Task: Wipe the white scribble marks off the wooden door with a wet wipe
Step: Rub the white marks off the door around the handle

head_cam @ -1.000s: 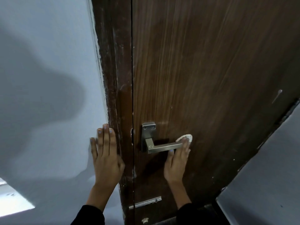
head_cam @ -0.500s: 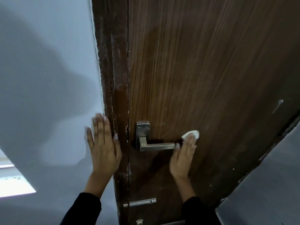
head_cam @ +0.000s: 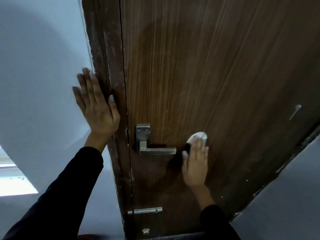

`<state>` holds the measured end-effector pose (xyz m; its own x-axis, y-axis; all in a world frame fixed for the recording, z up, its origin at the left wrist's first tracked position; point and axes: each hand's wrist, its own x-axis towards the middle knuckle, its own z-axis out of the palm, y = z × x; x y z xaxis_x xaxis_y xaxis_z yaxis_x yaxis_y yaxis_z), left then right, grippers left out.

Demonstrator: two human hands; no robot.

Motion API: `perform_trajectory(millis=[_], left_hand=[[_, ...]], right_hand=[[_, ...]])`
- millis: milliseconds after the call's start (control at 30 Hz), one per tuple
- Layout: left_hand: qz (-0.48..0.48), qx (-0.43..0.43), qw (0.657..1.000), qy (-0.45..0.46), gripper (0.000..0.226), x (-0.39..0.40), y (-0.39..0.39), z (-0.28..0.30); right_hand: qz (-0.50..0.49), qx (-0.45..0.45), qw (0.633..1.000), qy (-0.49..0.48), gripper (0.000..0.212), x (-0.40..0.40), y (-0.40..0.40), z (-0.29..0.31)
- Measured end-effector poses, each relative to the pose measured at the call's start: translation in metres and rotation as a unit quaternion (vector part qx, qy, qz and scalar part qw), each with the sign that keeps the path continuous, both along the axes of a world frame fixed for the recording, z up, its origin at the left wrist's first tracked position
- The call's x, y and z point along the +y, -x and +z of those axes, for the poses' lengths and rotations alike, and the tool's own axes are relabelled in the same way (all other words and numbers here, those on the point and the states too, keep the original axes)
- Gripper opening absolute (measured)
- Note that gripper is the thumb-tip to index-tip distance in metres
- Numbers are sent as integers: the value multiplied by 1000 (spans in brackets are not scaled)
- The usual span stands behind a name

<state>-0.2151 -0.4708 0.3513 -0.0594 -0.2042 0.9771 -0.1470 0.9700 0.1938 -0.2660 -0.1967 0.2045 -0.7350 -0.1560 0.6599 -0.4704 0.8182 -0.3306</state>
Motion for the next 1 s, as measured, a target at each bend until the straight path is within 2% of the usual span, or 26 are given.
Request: perform_trajectory(millis=[67,133,167,233,333,400,533,700,867,1000], left_hand=[[5,11,1000,3,57,-1,1,-1],[5,20,1000,2,56,-1,2,-2],[5,23,1000,1,56,-1,2,-3],[3,27,1000,1,55,0,3,-4],[9,20,1000,8,56,-4,3,-6],[11,6,1000,18,56,-7,2,-13],[23,-18,999,29,56,-12,2,-30],[20,-10,999,30,57,-17,5,-35],[2,-42,997,70,62,-22,-1,-49],[-1,-53,994,96,63,-29,-3,-59]], right_hand=[[-41,0,997,66,61,4,12,16],[-35,-6,995,94,65,-7,10,16],[-14,-12,997,79,66,-17,4,9],[59,-32,998,-12,65,-37,-16,-14],[177,-55,960,-209,67,-50,-44,-64],[193,-73,939,-274,70,-39,-45,-86],[142,-70,958,-240,67,-37,-30,-79],[158,-92,964,-194,76,-92,-44,-66],[240,-120,893,-361,83,-101,-69,-121],[218,-134,879,-401,81,-97,-78,-144]])
